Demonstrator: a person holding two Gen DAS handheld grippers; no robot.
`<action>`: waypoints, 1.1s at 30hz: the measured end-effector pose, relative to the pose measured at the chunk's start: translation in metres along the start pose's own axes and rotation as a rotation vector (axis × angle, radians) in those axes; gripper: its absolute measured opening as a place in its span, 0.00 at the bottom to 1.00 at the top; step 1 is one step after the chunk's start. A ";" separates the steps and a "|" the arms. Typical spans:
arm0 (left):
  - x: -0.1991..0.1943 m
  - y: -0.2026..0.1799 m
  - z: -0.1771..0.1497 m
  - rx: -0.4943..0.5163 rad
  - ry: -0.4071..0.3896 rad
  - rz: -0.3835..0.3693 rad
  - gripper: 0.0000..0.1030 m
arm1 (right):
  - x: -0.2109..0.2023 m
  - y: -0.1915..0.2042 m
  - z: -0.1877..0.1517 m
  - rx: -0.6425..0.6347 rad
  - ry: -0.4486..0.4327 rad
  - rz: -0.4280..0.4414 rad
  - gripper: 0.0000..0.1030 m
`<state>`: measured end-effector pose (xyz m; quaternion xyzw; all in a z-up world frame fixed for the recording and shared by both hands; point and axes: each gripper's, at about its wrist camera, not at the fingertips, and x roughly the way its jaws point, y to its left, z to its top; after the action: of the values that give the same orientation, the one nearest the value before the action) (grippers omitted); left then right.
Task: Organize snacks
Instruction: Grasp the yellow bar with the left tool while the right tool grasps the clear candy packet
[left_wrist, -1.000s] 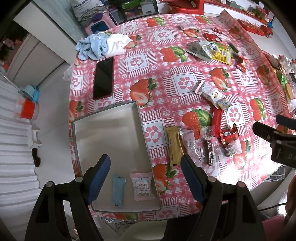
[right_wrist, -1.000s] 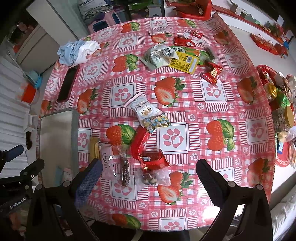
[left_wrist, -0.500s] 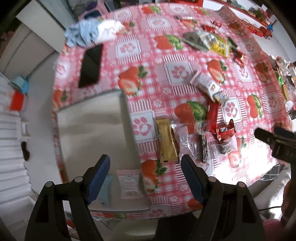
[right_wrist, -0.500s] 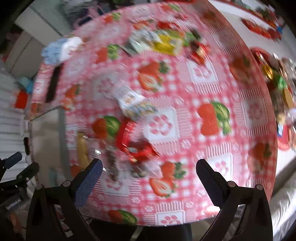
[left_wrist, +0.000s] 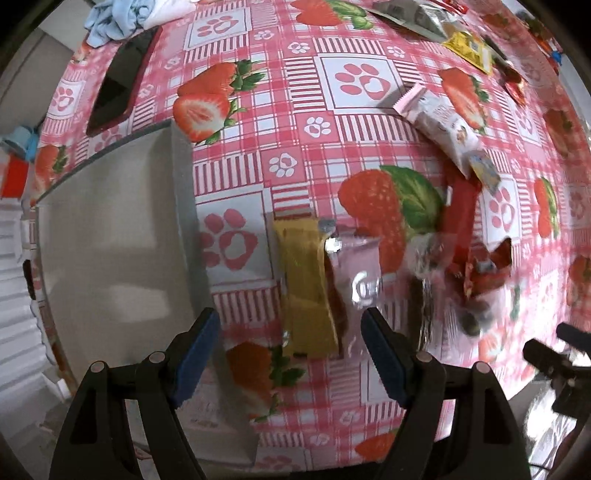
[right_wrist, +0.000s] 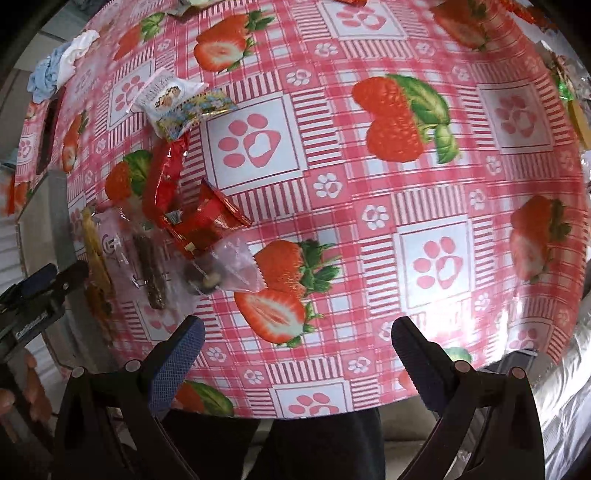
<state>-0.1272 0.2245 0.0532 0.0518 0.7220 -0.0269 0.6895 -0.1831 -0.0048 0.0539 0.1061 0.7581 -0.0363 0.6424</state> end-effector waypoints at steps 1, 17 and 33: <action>0.003 0.000 0.001 -0.004 0.001 0.000 0.79 | 0.002 0.001 0.002 0.001 0.002 0.000 0.98; 0.041 -0.012 -0.010 -0.068 0.010 -0.099 0.88 | 0.055 0.047 0.008 -0.165 0.010 -0.114 0.98; 0.008 0.033 -0.042 -0.024 -0.092 -0.102 0.88 | 0.028 -0.073 0.001 0.084 0.002 -0.003 0.98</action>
<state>-0.1658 0.2619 0.0485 0.0055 0.6914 -0.0557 0.7203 -0.2014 -0.0731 0.0206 0.1319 0.7566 -0.0693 0.6367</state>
